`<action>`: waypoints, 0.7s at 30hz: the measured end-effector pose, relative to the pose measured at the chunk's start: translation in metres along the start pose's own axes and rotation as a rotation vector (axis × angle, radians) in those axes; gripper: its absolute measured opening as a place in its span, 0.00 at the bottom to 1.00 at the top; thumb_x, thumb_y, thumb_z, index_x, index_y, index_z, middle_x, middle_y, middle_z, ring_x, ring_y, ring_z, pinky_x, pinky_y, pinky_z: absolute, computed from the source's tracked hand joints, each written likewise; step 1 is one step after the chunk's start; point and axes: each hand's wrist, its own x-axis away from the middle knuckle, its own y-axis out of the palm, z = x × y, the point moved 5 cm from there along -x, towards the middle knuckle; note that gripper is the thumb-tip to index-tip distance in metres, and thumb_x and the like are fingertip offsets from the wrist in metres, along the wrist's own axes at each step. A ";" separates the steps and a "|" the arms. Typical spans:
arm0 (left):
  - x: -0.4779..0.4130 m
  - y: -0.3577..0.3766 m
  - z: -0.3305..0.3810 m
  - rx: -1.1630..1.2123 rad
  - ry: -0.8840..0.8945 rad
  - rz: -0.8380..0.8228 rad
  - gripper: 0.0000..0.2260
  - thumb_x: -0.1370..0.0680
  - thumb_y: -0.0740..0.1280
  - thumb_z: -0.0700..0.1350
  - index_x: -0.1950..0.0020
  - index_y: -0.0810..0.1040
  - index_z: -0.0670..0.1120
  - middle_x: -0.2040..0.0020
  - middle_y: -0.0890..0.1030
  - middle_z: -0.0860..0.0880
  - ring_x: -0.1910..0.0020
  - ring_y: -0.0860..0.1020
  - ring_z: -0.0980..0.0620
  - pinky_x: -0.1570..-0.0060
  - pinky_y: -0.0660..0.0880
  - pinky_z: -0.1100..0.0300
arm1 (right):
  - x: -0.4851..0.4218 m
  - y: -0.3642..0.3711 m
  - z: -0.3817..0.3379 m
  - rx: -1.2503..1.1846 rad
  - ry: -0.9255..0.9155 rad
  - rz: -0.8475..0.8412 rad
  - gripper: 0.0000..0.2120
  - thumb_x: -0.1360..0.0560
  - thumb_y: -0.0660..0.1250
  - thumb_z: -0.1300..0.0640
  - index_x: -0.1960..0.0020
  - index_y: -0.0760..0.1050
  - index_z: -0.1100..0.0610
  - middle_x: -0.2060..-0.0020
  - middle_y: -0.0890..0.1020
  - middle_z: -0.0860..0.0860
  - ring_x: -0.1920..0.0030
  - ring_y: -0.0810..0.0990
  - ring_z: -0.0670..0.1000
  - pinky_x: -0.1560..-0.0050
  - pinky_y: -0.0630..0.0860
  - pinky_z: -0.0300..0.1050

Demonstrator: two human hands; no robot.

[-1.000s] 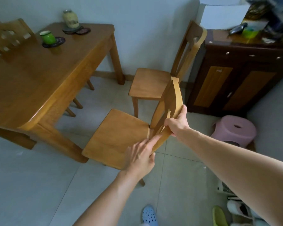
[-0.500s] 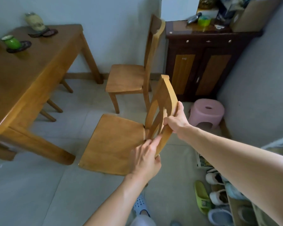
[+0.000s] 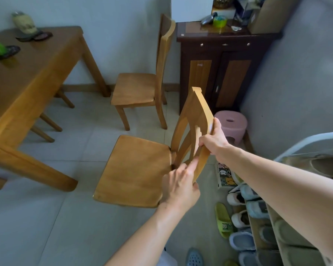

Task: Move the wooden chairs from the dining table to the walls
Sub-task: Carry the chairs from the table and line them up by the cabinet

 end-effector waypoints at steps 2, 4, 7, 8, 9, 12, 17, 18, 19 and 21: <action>0.001 0.005 0.010 -0.009 -0.002 -0.009 0.35 0.31 0.71 0.41 0.25 0.65 0.56 0.50 0.83 0.49 0.55 0.83 0.41 0.61 0.78 0.52 | 0.000 -0.009 0.005 0.008 0.001 -0.003 0.39 0.28 0.67 0.68 0.26 0.51 0.47 0.42 0.72 0.54 0.46 0.75 0.57 0.61 0.78 0.45; 0.002 0.011 0.021 -0.002 0.002 -0.026 0.35 0.30 0.70 0.42 0.25 0.64 0.56 0.49 0.83 0.48 0.54 0.82 0.41 0.59 0.78 0.52 | 0.001 -0.020 0.010 0.019 0.000 -0.007 0.38 0.28 0.66 0.68 0.27 0.52 0.47 0.42 0.72 0.55 0.46 0.75 0.57 0.60 0.78 0.46; 0.003 0.021 0.040 0.005 0.019 -0.061 0.33 0.28 0.70 0.43 0.25 0.63 0.55 0.49 0.82 0.46 0.53 0.82 0.41 0.57 0.79 0.52 | 0.002 -0.037 0.017 0.029 0.005 -0.024 0.38 0.28 0.66 0.69 0.26 0.53 0.47 0.41 0.72 0.56 0.47 0.75 0.58 0.61 0.79 0.48; 0.002 0.023 0.045 0.007 0.022 -0.065 0.33 0.28 0.70 0.43 0.25 0.63 0.55 0.49 0.82 0.46 0.53 0.82 0.40 0.57 0.78 0.53 | 0.002 -0.042 0.019 0.031 0.007 -0.030 0.39 0.28 0.65 0.69 0.26 0.52 0.47 0.41 0.72 0.56 0.47 0.75 0.58 0.62 0.79 0.47; 0.003 0.026 0.052 0.011 0.023 -0.067 0.32 0.28 0.70 0.43 0.26 0.64 0.54 0.50 0.82 0.46 0.53 0.82 0.40 0.57 0.77 0.53 | 0.002 -0.048 0.022 0.035 0.008 -0.034 0.39 0.28 0.65 0.69 0.26 0.51 0.47 0.42 0.72 0.56 0.47 0.75 0.58 0.63 0.79 0.47; 0.004 0.032 0.073 0.020 0.027 -0.074 0.30 0.29 0.69 0.43 0.28 0.65 0.54 0.51 0.82 0.46 0.54 0.81 0.39 0.60 0.72 0.54 | 0.004 -0.068 0.030 0.068 0.000 -0.040 0.37 0.28 0.65 0.68 0.27 0.52 0.46 0.43 0.72 0.55 0.52 0.75 0.54 0.66 0.75 0.43; 0.003 0.044 0.103 0.044 0.046 -0.100 0.28 0.28 0.71 0.43 0.30 0.67 0.52 0.53 0.82 0.46 0.54 0.81 0.39 0.57 0.77 0.52 | 0.005 -0.094 0.038 0.111 -0.011 -0.030 0.35 0.27 0.66 0.66 0.29 0.53 0.46 0.45 0.72 0.53 0.53 0.75 0.52 0.67 0.75 0.41; 0.003 0.048 0.109 0.049 0.048 -0.113 0.28 0.28 0.71 0.43 0.30 0.67 0.51 0.52 0.82 0.46 0.54 0.81 0.40 0.55 0.79 0.51 | 0.005 -0.100 0.040 0.118 -0.007 -0.023 0.36 0.27 0.66 0.66 0.28 0.53 0.45 0.45 0.72 0.53 0.53 0.75 0.52 0.66 0.76 0.41; 0.002 0.051 0.114 0.056 0.048 -0.125 0.27 0.28 0.71 0.43 0.30 0.67 0.51 0.52 0.81 0.46 0.54 0.81 0.40 0.54 0.79 0.49 | 0.004 -0.105 0.042 0.126 -0.004 -0.018 0.36 0.27 0.67 0.66 0.28 0.53 0.45 0.44 0.72 0.53 0.52 0.75 0.52 0.65 0.76 0.42; 0.001 0.057 0.125 0.071 0.049 -0.140 0.26 0.28 0.72 0.43 0.31 0.68 0.50 0.52 0.81 0.45 0.53 0.81 0.40 0.54 0.80 0.48 | 0.003 -0.117 0.047 0.130 0.005 -0.013 0.36 0.27 0.67 0.66 0.27 0.53 0.45 0.43 0.72 0.53 0.52 0.75 0.52 0.64 0.77 0.42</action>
